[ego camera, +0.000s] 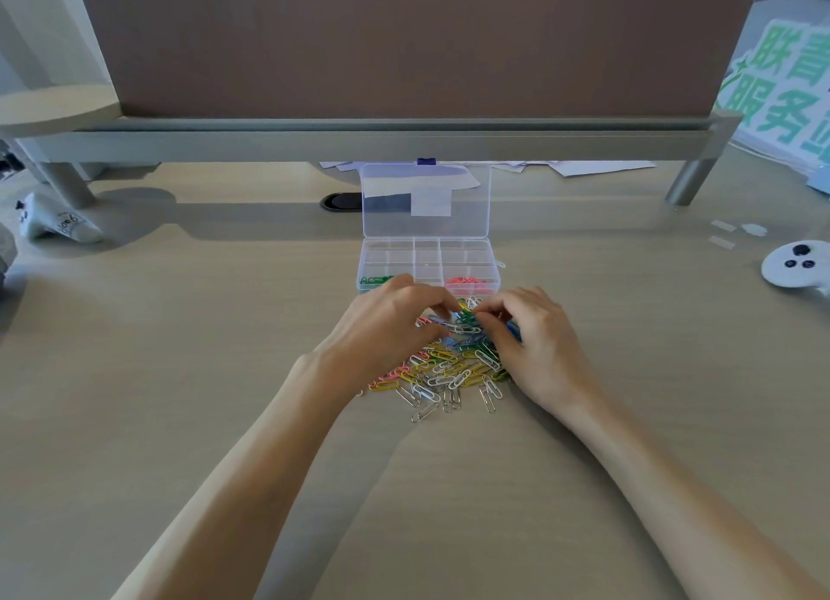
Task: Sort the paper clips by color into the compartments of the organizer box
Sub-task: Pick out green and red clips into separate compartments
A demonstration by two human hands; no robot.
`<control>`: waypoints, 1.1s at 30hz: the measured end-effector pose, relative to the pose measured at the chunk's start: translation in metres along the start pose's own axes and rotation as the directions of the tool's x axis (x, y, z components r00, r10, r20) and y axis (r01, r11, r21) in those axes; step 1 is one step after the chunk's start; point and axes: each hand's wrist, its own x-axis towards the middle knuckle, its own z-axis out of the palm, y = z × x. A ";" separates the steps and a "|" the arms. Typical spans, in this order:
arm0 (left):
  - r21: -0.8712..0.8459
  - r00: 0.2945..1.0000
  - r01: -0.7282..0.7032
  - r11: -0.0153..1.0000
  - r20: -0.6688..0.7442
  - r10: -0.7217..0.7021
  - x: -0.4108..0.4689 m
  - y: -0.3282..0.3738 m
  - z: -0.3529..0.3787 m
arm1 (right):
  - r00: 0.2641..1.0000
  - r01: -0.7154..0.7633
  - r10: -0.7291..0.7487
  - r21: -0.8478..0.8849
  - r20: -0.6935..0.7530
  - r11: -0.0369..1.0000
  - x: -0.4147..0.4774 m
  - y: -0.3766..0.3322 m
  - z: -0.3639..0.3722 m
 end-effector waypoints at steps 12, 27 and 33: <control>0.150 1.000 -0.026 0.988 -0.005 0.027 0.001 -0.006 0.001 | 0.998 -0.051 0.052 0.019 -0.019 0.999 -0.001 0.002 -0.001; 0.513 0.937 -0.252 0.821 -0.082 0.339 0.003 -0.008 0.008 | 0.999 -0.043 0.043 0.015 0.005 0.999 -0.003 -0.002 -0.001; 0.564 0.934 -0.266 0.782 -0.051 0.354 0.004 -0.005 0.008 | 0.999 -0.049 0.049 0.011 0.007 0.999 -0.003 -0.004 -0.002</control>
